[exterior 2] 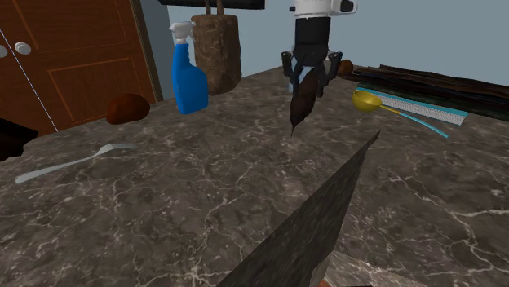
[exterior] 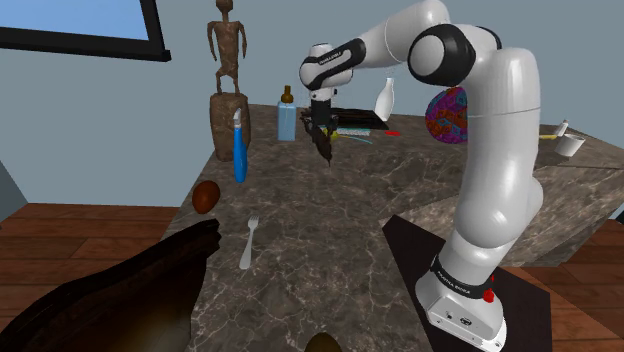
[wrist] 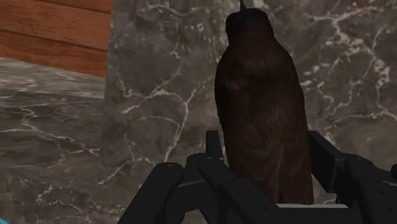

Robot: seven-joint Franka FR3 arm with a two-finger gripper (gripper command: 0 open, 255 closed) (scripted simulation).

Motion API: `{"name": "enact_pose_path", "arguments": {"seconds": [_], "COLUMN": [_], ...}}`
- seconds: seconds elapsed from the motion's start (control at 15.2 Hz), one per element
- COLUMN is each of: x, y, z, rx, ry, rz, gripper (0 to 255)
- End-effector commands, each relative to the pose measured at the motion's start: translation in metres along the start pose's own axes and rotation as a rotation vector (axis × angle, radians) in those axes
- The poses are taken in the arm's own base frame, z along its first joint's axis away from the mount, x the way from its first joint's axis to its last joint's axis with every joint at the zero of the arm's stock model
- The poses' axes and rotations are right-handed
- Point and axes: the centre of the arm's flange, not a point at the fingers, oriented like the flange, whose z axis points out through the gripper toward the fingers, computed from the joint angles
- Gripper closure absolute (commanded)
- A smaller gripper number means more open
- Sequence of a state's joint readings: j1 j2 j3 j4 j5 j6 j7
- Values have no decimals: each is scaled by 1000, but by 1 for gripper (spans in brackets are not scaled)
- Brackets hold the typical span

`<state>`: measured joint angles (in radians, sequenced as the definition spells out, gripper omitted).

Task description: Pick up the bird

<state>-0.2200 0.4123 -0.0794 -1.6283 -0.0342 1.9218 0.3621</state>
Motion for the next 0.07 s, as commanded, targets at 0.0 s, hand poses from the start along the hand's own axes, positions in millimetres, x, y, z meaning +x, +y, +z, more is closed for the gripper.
{"name": "enact_pose_path", "arguments": {"seconds": [0.0], "x": [-1], "y": [0], "z": [-3], "rx": [0], "ry": [0], "rz": [0], "gripper": [255]}}
